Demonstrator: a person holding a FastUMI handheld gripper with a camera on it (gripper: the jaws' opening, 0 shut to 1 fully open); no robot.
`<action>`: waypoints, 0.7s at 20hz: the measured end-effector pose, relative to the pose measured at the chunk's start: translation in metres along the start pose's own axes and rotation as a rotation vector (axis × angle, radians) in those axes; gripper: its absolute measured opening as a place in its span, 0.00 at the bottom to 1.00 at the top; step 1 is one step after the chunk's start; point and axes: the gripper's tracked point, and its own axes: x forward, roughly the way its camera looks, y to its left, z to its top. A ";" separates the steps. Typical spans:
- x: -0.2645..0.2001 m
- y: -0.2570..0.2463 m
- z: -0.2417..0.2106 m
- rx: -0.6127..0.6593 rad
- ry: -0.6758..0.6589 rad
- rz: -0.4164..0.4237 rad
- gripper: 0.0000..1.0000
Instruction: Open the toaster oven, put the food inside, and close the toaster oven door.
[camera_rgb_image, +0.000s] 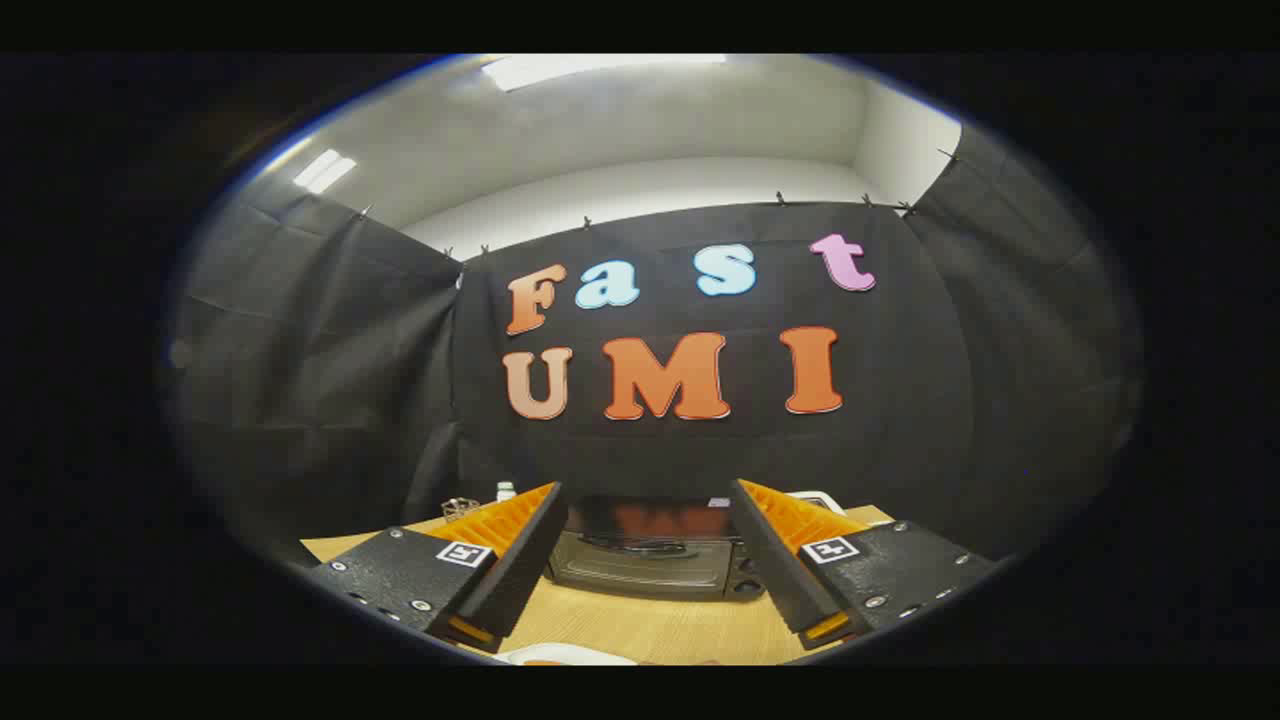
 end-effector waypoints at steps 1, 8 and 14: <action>0.000 0.000 0.001 -0.002 -0.001 -0.002 0.97; 0.003 -0.012 0.001 0.004 0.007 -0.035 0.97; 0.002 -0.020 0.003 0.022 0.018 -0.051 0.97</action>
